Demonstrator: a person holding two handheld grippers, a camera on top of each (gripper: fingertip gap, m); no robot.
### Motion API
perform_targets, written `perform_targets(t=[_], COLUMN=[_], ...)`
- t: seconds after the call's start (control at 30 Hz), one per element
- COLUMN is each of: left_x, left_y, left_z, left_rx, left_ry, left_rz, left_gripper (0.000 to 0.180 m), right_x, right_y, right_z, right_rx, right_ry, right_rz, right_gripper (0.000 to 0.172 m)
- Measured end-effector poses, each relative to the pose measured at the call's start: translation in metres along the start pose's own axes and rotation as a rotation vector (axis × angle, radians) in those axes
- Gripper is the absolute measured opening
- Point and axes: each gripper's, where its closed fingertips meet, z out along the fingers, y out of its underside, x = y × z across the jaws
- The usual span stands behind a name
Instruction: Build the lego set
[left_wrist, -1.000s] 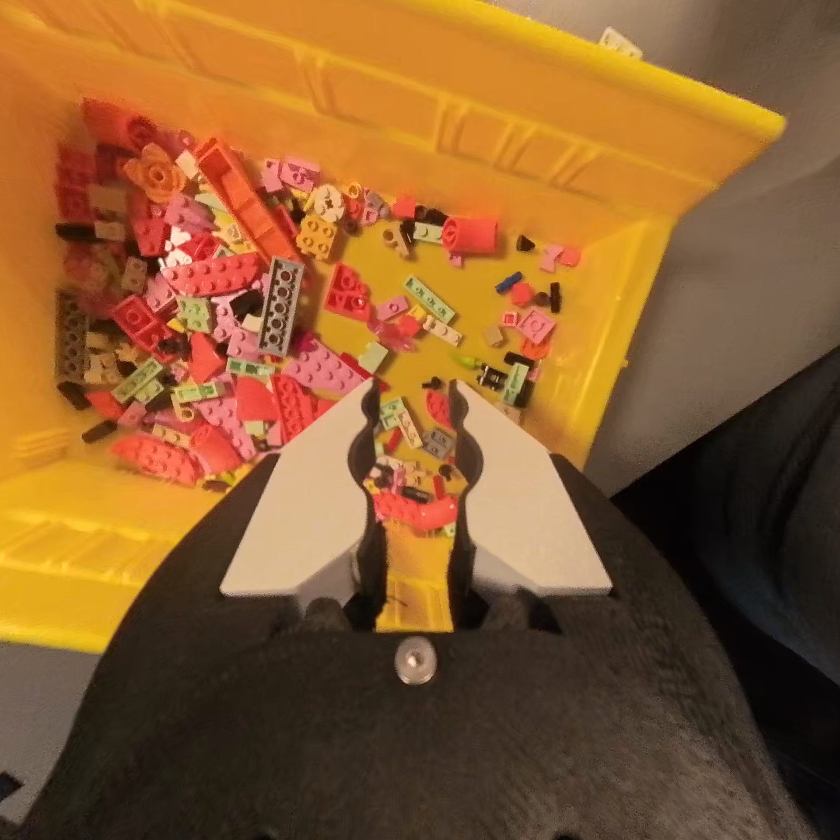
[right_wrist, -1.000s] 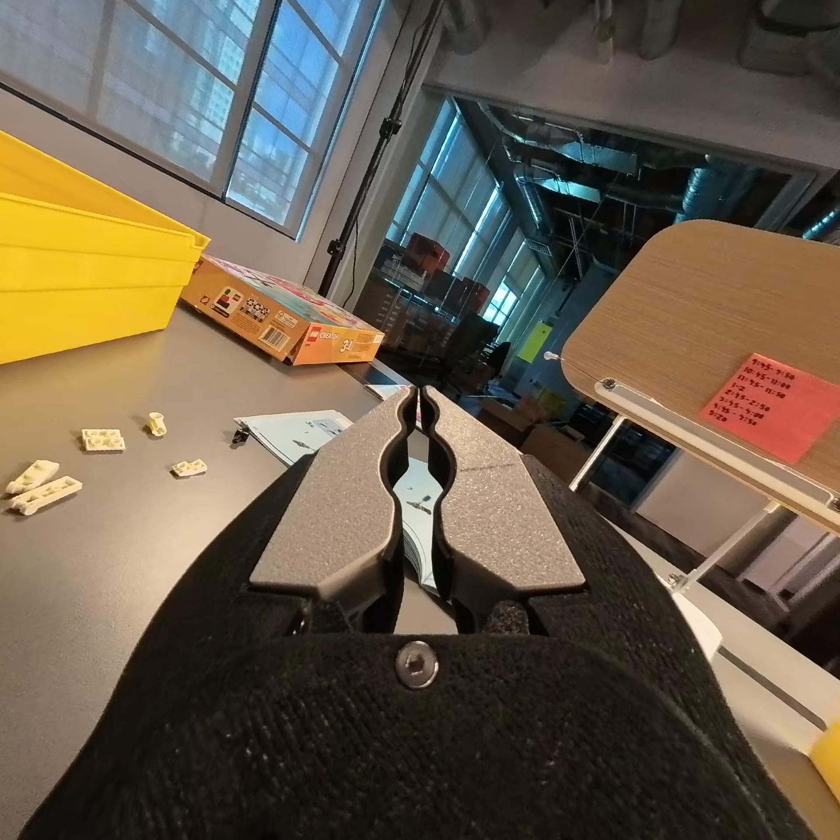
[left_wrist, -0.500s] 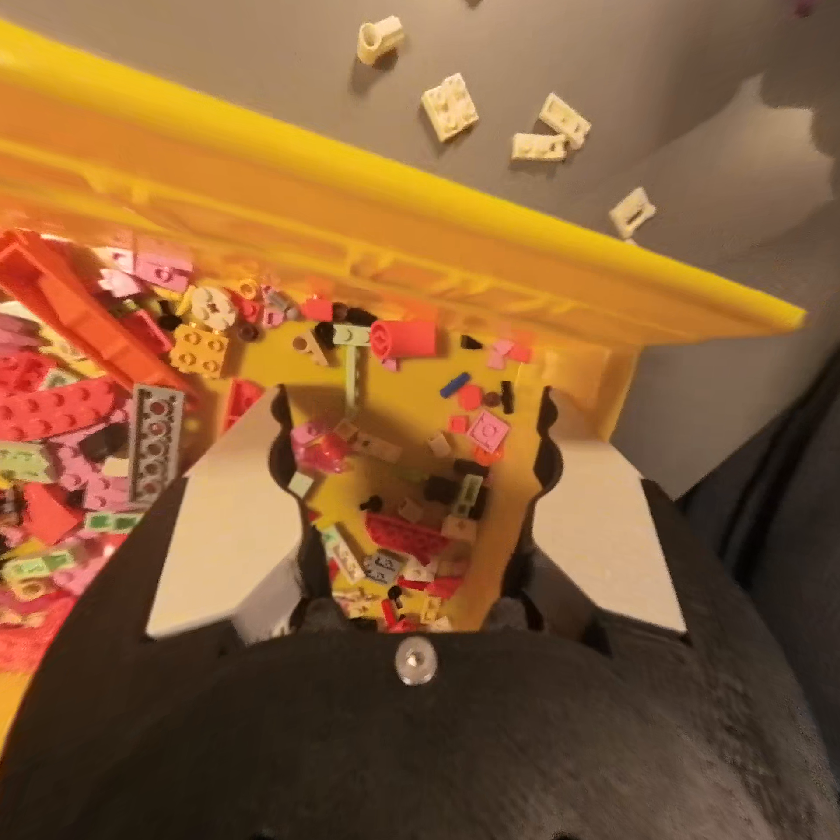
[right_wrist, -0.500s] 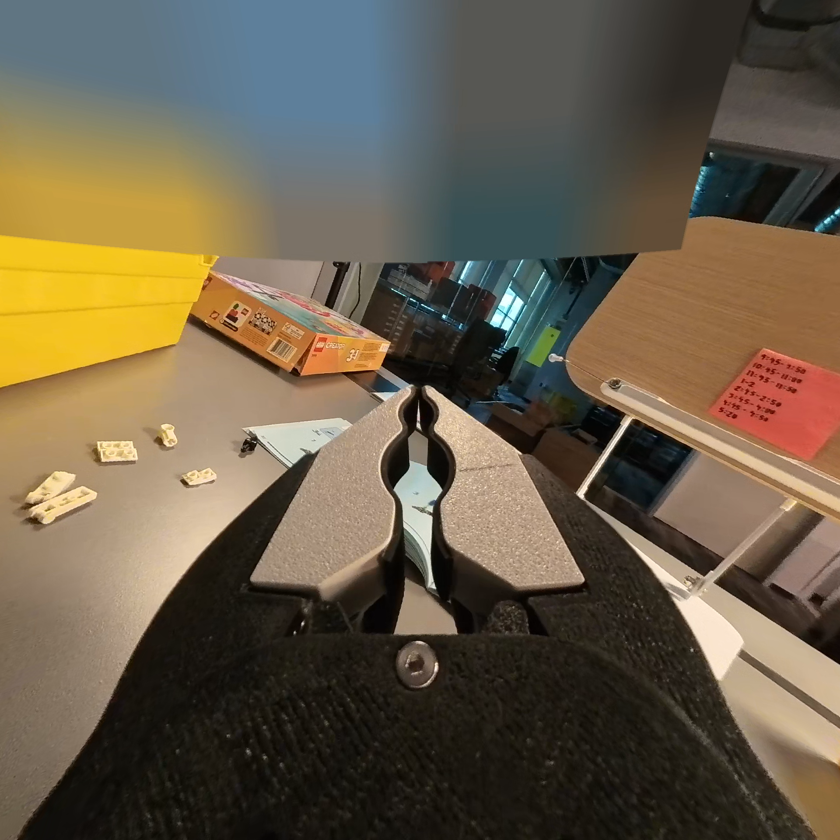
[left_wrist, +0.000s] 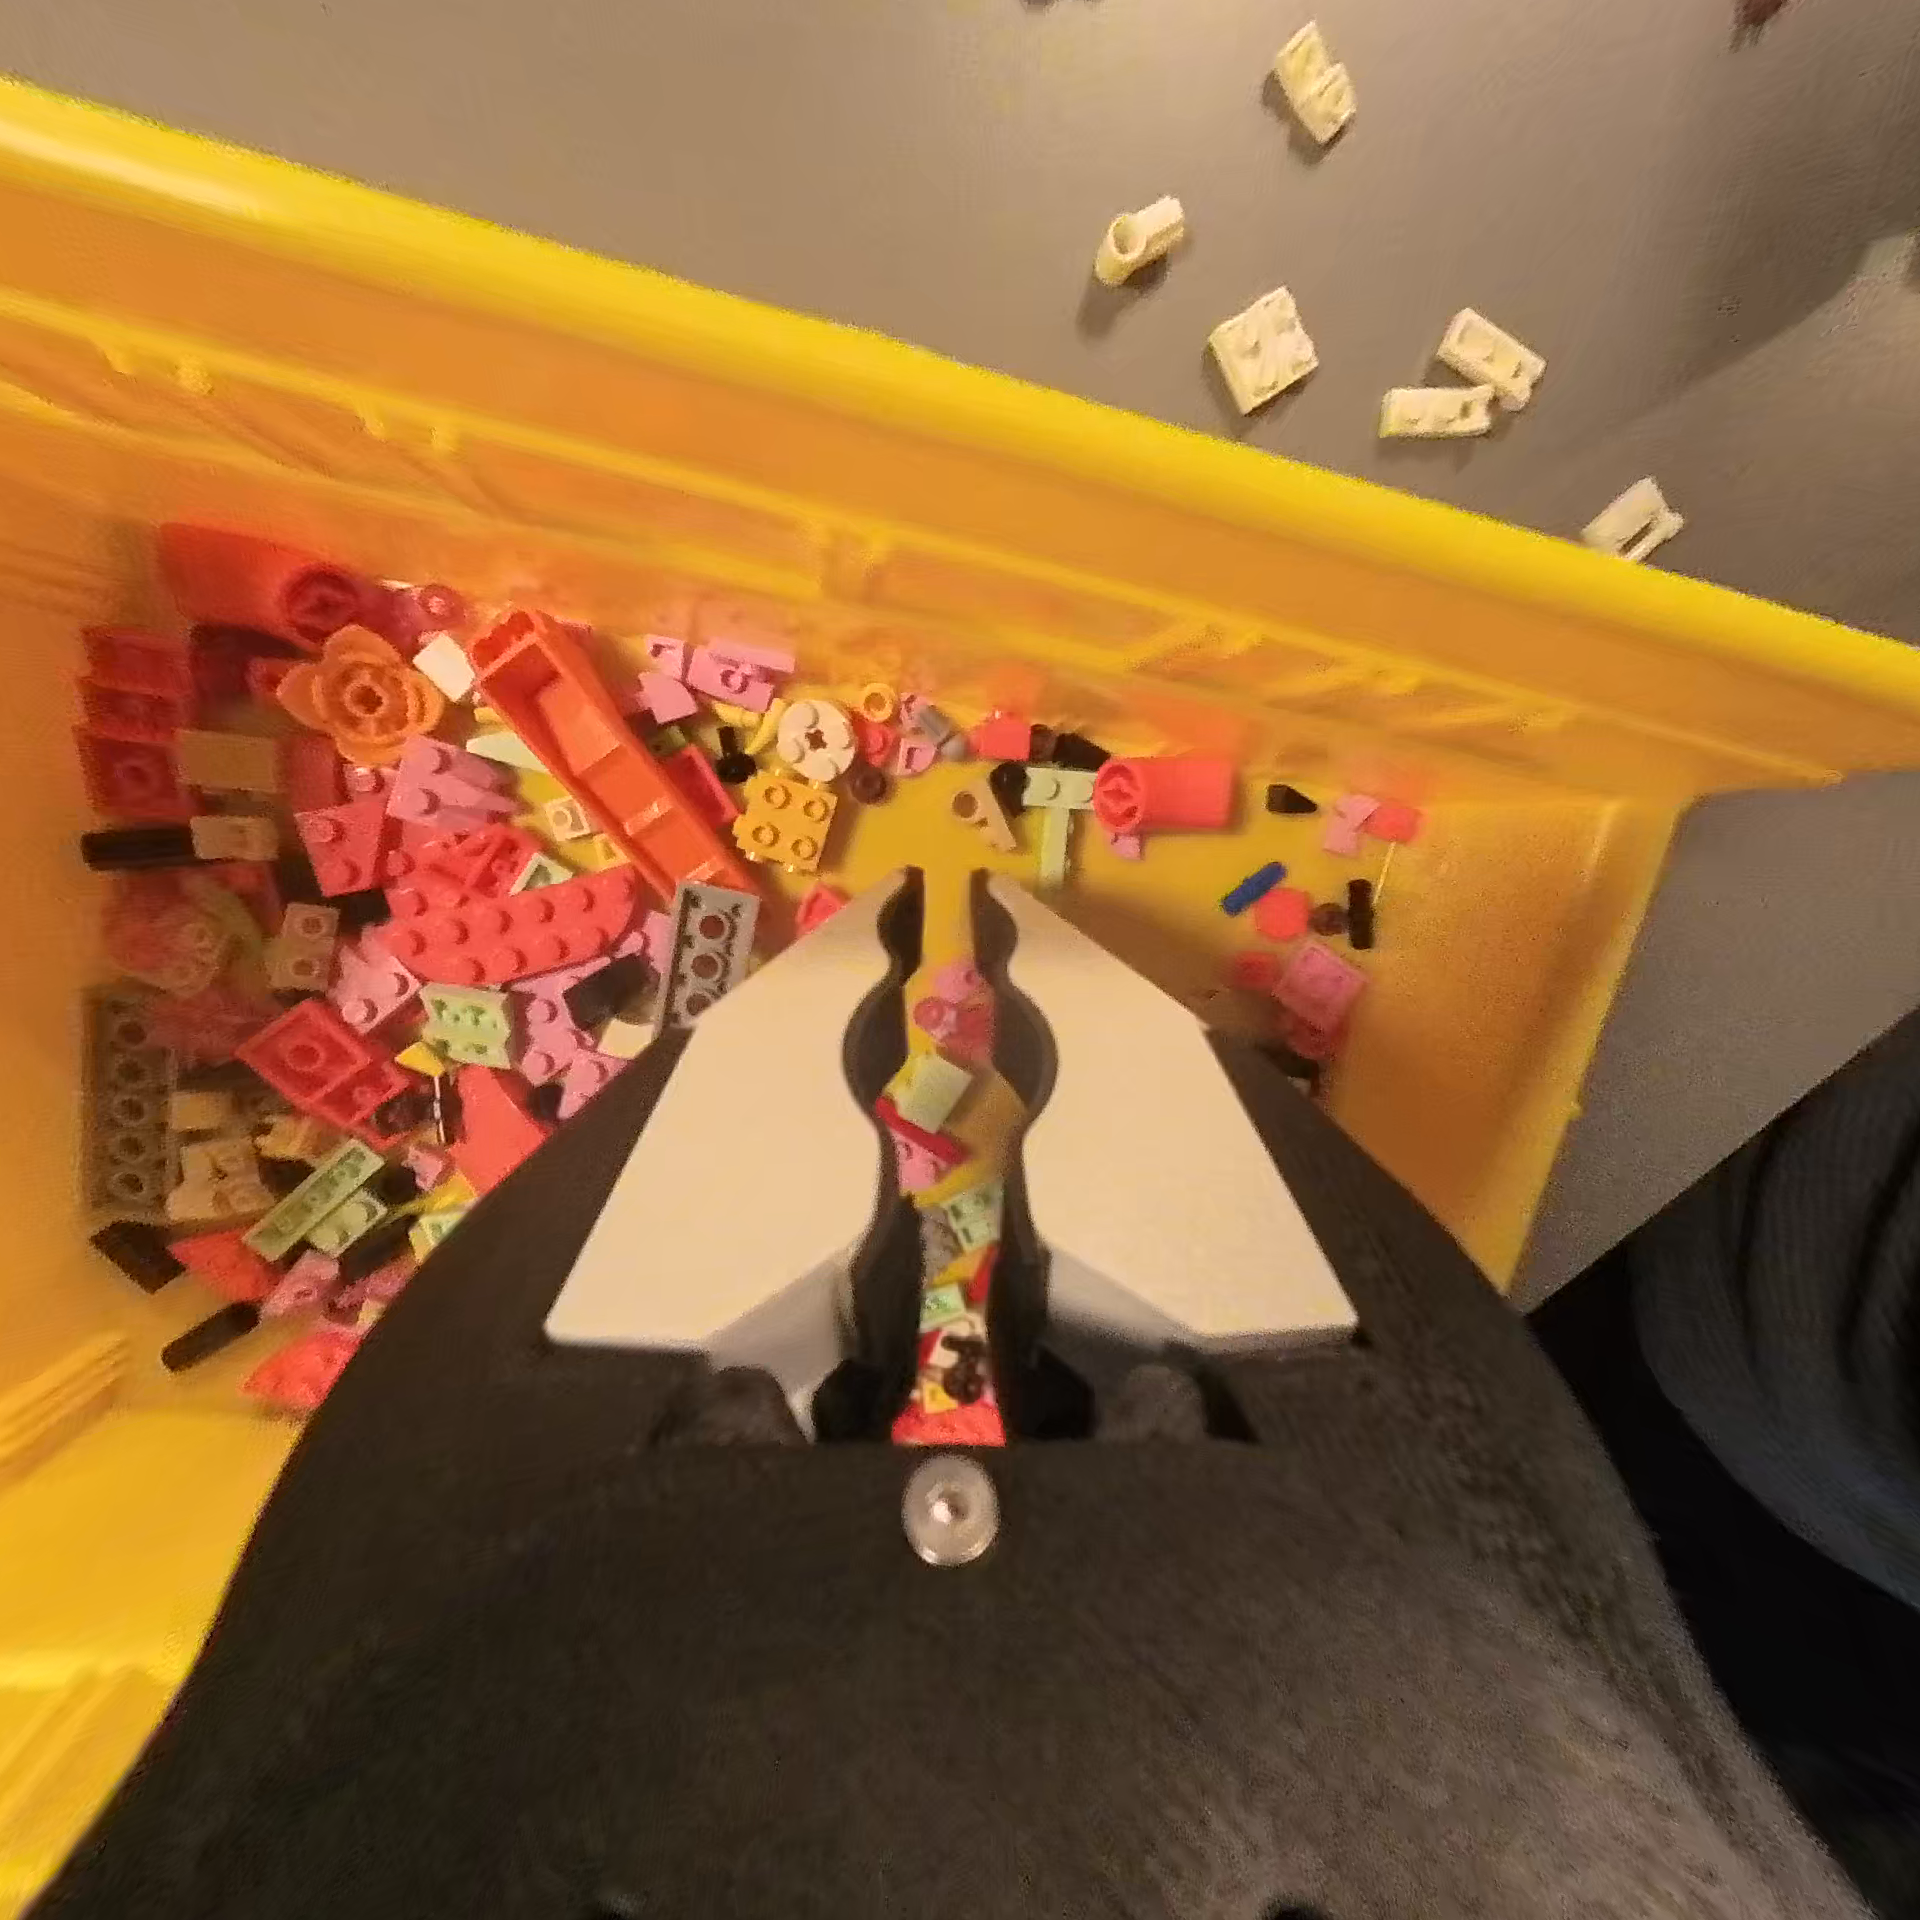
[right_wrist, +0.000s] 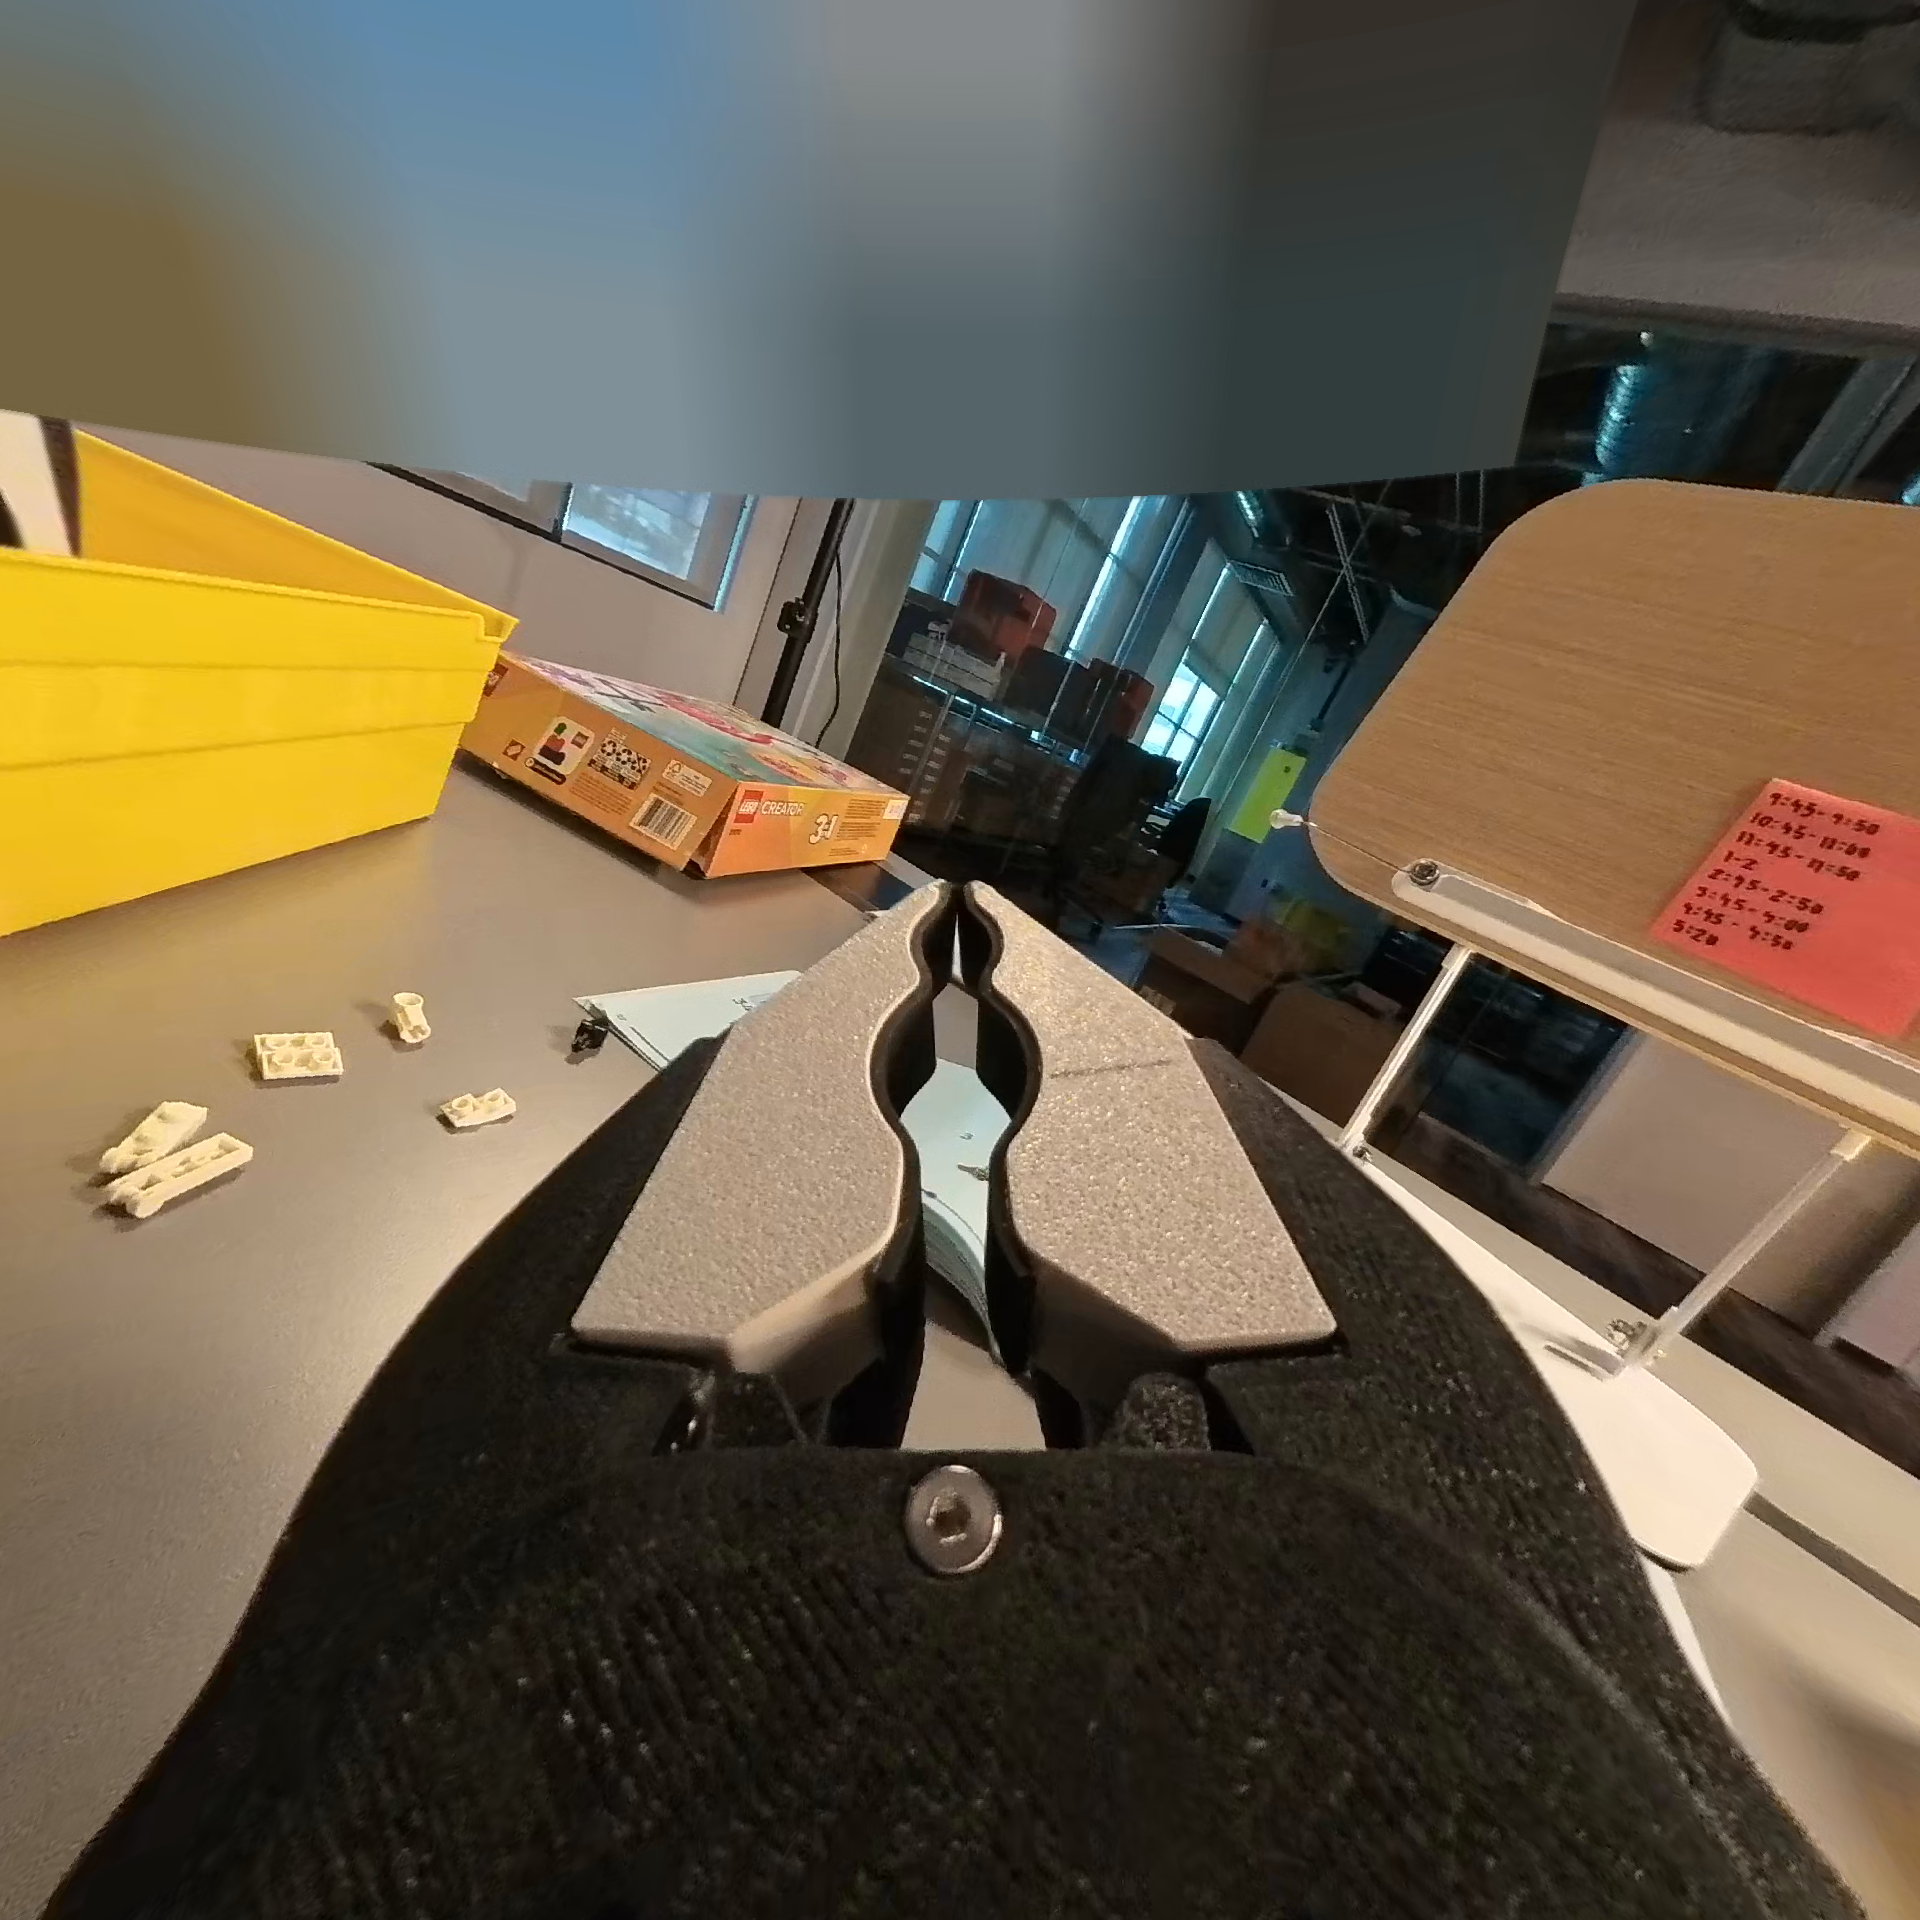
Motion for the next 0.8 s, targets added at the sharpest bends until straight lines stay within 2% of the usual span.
perform_targets(t=[0.23, 0.57, 0.8], left_x=[-0.013, -0.016, -0.016], left_y=[0.005, -0.006, -0.007], left_z=[0.019, 0.023, 0.024], left_rx=[-0.065, -0.043, -0.031], left_ry=[-0.03, -0.044, -0.033], left_rz=[0.052, 0.173, 0.175], left_gripper=[0.008, 0.015, 0.007], right_x=[0.0, 0.001, 0.001], right_y=[0.0, 0.0, 0.0], right_z=[0.0, 0.0, 0.0], right_rx=[0.004, 0.003, 0.004], right_ry=[-0.005, -0.009, -0.01], right_rz=[0.014, 0.024, 0.032], right_gripper=[0.0, 0.0, 0.0])
